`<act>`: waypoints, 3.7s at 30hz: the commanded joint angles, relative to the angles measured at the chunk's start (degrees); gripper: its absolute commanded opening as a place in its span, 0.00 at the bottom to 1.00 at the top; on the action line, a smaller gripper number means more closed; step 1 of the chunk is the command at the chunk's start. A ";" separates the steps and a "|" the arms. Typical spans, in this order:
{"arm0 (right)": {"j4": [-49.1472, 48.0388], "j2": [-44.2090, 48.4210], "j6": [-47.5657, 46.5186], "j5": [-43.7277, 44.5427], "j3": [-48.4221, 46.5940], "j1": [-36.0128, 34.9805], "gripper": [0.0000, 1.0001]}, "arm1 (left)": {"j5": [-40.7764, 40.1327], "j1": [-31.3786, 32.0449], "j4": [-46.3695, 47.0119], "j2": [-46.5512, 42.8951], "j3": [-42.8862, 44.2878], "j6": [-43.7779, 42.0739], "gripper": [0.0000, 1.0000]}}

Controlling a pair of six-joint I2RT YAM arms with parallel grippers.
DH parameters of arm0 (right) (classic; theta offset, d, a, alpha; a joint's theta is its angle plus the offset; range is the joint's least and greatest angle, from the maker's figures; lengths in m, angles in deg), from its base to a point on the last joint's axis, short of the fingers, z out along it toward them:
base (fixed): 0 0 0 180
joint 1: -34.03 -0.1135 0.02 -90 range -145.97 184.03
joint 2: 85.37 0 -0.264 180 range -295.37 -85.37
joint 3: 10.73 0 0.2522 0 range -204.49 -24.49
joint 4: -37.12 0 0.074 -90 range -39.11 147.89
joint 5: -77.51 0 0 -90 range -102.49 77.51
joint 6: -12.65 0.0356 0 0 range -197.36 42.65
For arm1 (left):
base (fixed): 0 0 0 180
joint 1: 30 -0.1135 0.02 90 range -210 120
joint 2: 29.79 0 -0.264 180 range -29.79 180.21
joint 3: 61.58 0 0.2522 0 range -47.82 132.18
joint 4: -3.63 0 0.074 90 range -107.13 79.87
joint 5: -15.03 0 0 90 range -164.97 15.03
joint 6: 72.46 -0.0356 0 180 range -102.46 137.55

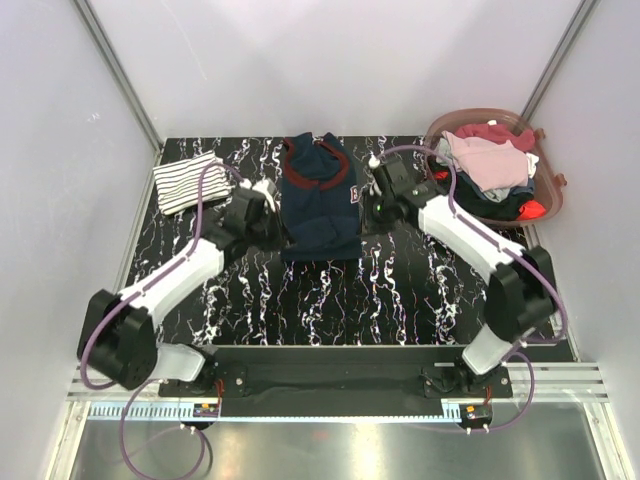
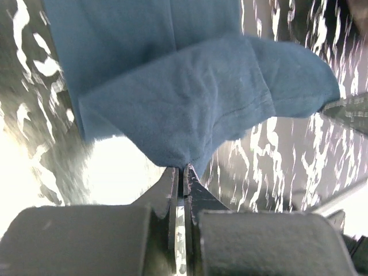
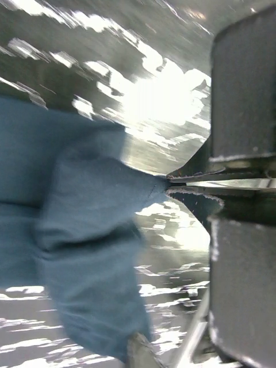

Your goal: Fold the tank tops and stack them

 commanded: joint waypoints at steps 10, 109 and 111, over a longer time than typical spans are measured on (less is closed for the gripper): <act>0.01 18.50 11.21 -2.52 22.21 -10.27 0.06 | 0.92 10.49 -4.76 -18.25 -16.94 6.39 0.00; -3.77 -30.53 -5.84 18.93 -31.56 0.28 0.05 | 9.09 -12.97 -1.69 31.05 26.03 3.05 0.00; -3.86 -31.76 -5.75 20.15 -33.06 0.36 0.05 | 10.84 -13.41 -0.21 32.19 26.73 3.49 0.00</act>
